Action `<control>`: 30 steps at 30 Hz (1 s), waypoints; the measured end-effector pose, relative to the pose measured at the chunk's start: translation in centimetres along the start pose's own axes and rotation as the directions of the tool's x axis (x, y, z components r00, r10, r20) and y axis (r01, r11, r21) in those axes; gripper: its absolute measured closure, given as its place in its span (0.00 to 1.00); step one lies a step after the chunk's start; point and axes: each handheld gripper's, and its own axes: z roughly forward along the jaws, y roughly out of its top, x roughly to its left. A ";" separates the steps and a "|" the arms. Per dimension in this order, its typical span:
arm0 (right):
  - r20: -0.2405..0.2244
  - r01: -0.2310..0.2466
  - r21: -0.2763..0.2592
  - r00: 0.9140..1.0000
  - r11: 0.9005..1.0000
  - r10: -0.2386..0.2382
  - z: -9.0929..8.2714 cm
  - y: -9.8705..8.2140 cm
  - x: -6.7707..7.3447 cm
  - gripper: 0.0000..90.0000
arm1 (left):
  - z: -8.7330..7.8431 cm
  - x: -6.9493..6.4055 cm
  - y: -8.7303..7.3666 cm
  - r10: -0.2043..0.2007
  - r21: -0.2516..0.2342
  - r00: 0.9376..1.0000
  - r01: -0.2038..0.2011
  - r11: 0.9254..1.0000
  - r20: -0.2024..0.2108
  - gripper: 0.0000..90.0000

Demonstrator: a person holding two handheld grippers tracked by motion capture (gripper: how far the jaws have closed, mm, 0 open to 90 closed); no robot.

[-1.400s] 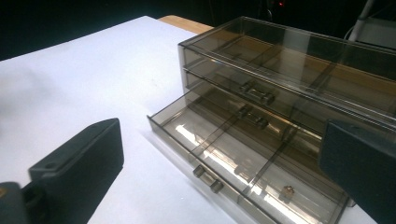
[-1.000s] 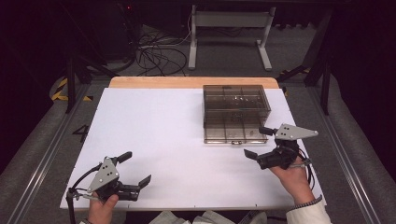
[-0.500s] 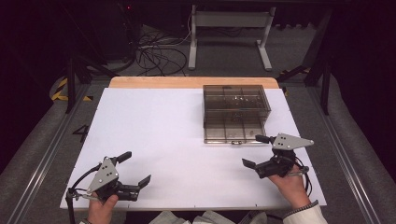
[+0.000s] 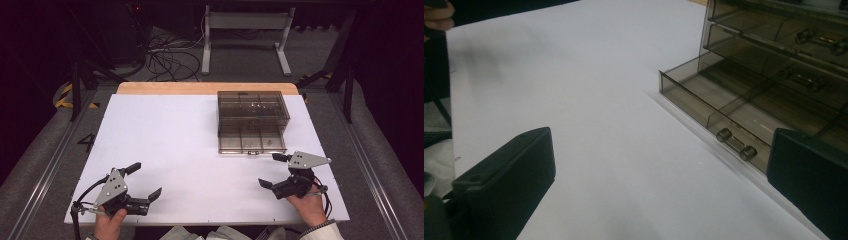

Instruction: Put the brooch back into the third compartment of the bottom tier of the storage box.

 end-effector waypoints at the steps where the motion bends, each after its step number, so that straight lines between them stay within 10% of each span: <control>1: 0.003 -0.011 0.001 1.000 1.000 0.011 0.1 -0.2 0.0 0.00 | 0.0 0.0 0.0 0.003 0.001 1.000 -0.003 1.000 -0.004 0.02; 30: 0.002 -0.037 0.128 0.999 0.991 0.037 1.9 -3.0 0.6 0.00 | 0.2 -0.1 -0.2 0.012 0.009 1.000 -0.012 1.000 -0.001 0.02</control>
